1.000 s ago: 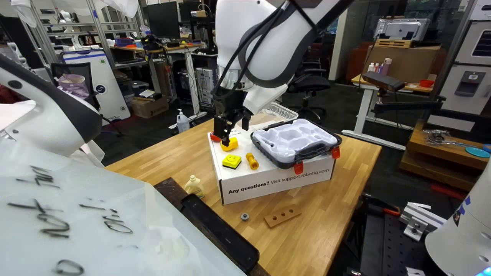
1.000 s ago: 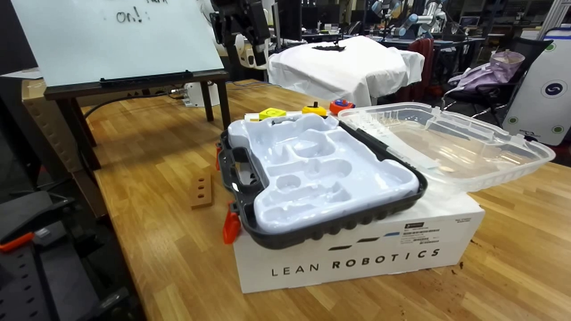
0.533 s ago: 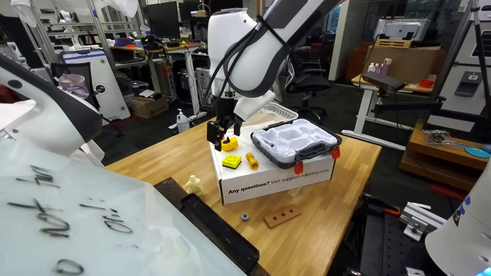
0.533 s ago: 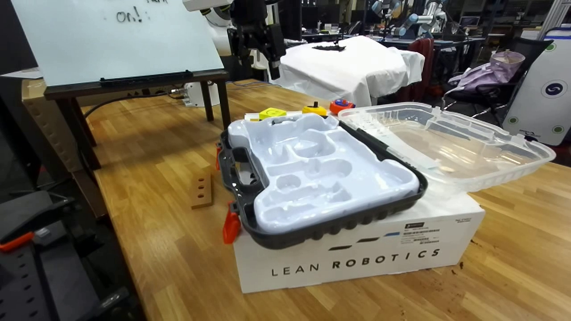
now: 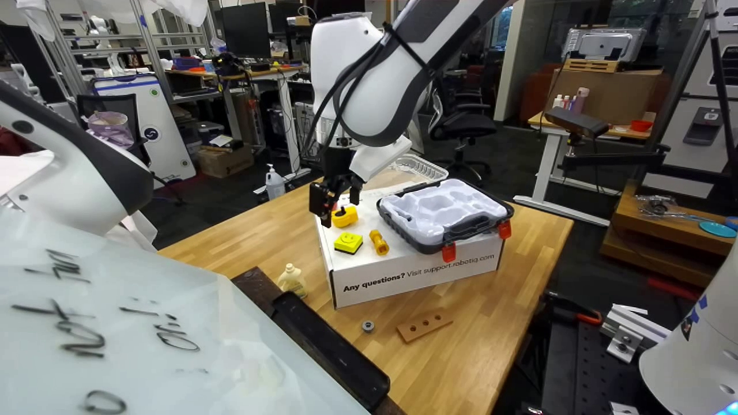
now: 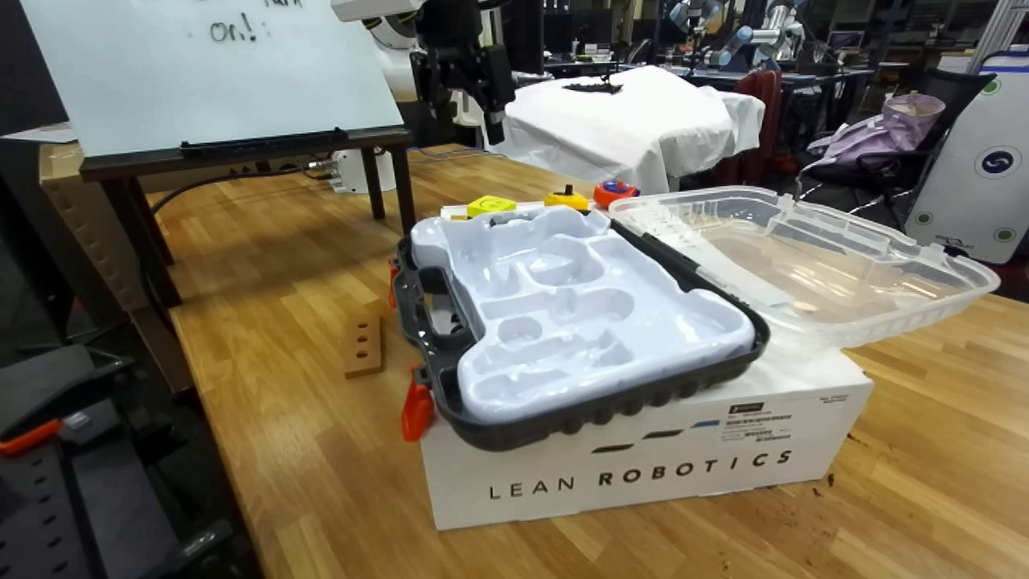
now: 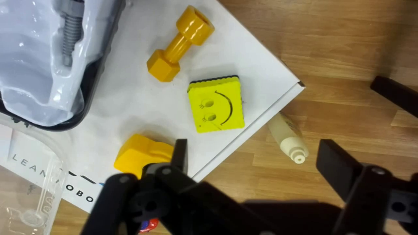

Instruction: Place the yellow and black block in the toolbox

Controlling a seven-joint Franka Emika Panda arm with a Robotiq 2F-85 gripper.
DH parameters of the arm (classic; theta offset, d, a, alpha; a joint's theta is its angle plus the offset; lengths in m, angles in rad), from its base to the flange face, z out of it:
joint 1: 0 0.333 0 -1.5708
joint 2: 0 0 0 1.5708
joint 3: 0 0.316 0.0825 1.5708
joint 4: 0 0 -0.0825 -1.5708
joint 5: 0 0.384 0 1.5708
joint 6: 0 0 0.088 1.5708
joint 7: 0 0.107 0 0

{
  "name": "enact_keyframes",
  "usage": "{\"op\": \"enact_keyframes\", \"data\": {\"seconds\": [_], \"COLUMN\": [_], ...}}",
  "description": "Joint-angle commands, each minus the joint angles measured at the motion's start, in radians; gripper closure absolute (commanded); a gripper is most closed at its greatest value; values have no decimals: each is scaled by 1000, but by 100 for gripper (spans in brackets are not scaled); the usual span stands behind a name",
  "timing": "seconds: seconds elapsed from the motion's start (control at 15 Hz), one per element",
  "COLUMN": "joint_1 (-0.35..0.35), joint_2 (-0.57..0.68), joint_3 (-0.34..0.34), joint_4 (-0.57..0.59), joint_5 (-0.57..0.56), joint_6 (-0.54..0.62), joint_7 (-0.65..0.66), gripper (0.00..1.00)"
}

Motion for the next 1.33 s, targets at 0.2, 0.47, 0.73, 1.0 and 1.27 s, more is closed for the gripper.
{"op": "enact_keyframes", "data": {"seconds": [0.2,0.47,0.73,1.0,1.27], "joint_1": [23,26,18,23,28], "joint_2": [11,75,163,231,268], "joint_3": [-12,-30,-55,-70,-66], "joint_4": [5,31,86,158,197], "joint_5": [11,-8,-4,-4,4], "joint_6": [6,7,12,-5,-14], "joint_7": [-26,-15,-38,-60,-67], "gripper": [0,0,0,0,0]}}
